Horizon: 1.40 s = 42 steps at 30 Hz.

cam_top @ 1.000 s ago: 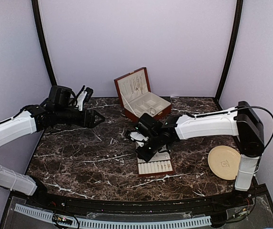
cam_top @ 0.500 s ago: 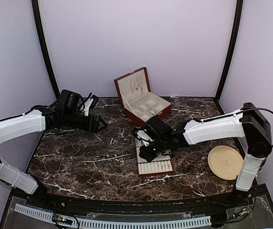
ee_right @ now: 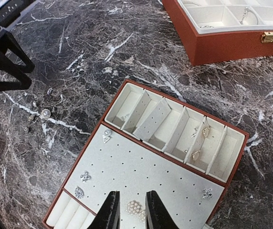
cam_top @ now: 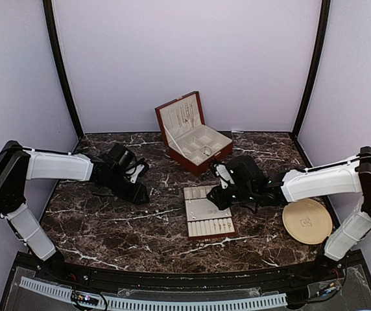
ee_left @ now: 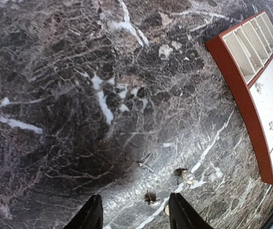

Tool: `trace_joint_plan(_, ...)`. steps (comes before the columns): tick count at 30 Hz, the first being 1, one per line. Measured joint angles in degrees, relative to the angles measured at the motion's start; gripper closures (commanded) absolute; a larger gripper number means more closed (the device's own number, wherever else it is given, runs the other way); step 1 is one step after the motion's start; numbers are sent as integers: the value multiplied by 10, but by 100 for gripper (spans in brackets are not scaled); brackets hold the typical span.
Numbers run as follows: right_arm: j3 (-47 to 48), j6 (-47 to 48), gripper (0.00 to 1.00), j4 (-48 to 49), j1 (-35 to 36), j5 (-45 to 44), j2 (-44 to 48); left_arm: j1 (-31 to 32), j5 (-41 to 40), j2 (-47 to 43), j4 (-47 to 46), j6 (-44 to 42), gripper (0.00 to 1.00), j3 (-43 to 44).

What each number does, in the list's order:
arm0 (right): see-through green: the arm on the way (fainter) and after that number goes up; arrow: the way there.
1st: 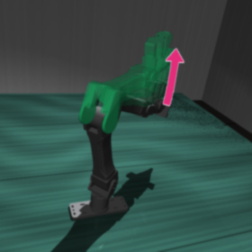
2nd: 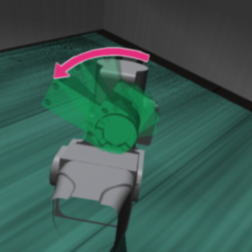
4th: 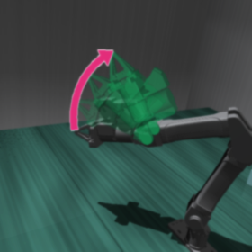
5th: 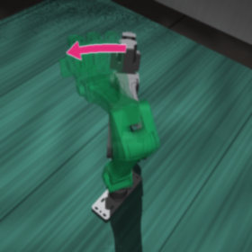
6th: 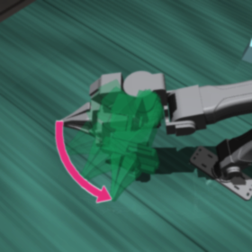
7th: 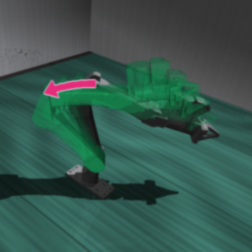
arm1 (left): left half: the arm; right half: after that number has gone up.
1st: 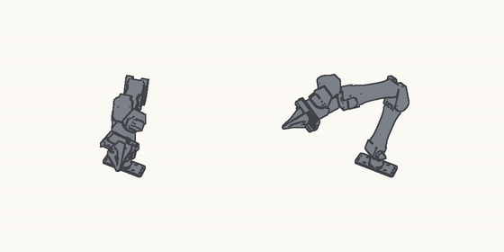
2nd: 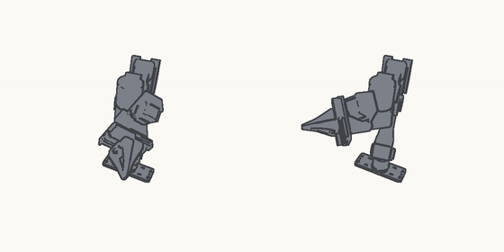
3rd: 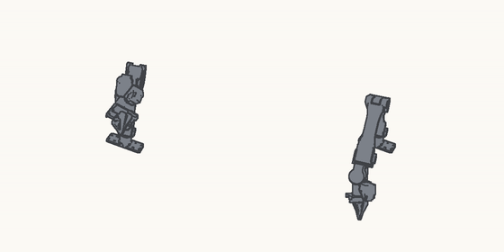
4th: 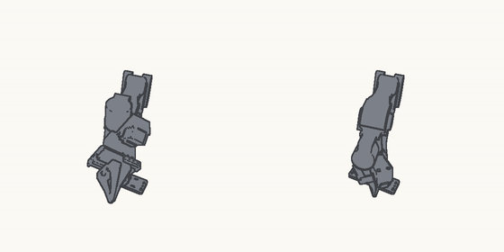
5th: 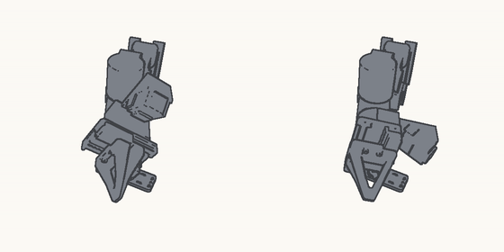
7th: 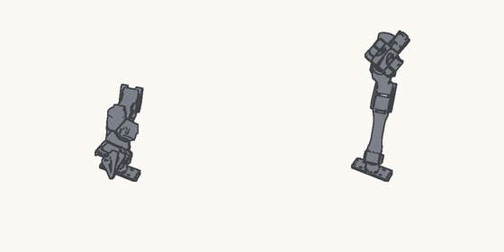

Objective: Organize the mixed jewelry
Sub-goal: Pick up the earring from the center of the board.

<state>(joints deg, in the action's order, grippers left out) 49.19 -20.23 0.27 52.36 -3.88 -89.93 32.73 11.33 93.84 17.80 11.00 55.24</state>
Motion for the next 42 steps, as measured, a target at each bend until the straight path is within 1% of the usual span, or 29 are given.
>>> trace_joint_plan(5,-20,-2,79,31,0,0,9,19,-5,20,9,-2,51,0)
trace_joint_plan(12,-40,-11,79,55,0,0,14,28,-20,46,16,-5,52,1)
trace_joint_plan(21,-64,-25,79,71,0,0,15,66,-22,48,-1,-26,53,11)
trace_joint_plan(26,-67,-30,79,79,0,3,16,73,-17,64,-9,-37,65,28)
trace_joint_plan(31,-72,-31,79,85,0,7,16,77,-14,78,-14,-43,71,30)
trace_joint_plan(36,-72,-31,79,88,0,9,20,80,1,84,-17,-43,72,30)
trace_joint_plan(39,-72,-31,79,89,0,9,21,80,7,87,-20,-42,80,32)
trace_joint_plan(42,-74,-31,79,92,0,9,21,80,12,90,-22,-40,82,33)
